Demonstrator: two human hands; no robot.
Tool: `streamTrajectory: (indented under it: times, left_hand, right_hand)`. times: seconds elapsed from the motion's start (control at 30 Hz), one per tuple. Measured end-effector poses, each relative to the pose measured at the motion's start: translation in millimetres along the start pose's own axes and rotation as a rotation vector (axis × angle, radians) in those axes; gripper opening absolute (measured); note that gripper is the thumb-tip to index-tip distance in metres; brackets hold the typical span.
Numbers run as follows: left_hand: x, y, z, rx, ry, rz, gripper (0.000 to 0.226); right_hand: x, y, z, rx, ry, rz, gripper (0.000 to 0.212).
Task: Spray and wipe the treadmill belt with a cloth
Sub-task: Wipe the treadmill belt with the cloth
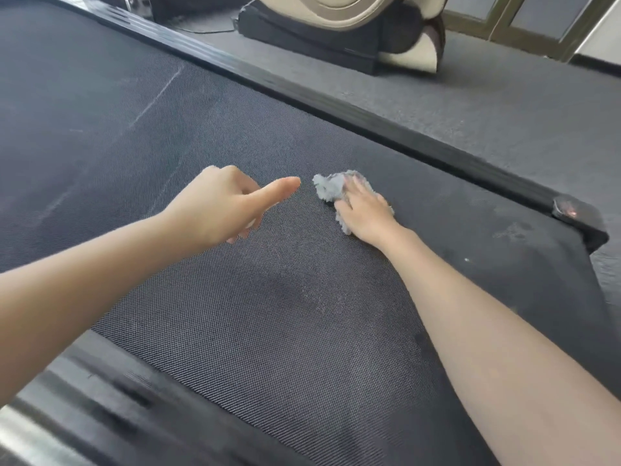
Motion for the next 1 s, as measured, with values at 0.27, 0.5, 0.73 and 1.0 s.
streamTrajectory:
  times: [0.27, 0.5, 0.73, 1.0]
  left_hand:
    - [14.6, -4.6, 9.8, -0.066, 0.034, 0.004, 0.073]
    - [15.2, -3.3, 3.8, -0.078, 0.032, 0.011, 0.074]
    - [9.1, -3.6, -2.3, -0.055, 0.006, 0.012, 0.075]
    - [8.8, -4.5, -0.5, -0.027, 0.018, -0.005, 0.074]
  right_hand:
    - [120.7, 28.6, -84.5, -0.047, -0.504, -0.123, 0.057]
    - [95.2, 31.3, -59.1, 0.088, -0.504, -0.09, 0.052]
    - [33.8, 10.7, -12.2, 0.043, -0.232, 0.032, 0.052]
    - [-13.8, 10.5, 7.5, 0.131, 0.029, 0.072, 0.054]
Point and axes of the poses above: each hand's wrist, its own x-axis away from the middle knuckle, its own y-axis out of the palm, z = x × y, the point moved 7 cm from there along -x, towards the middle knuckle, and after that the axes turned 7 degrees about -y, right-handed, at the moved point
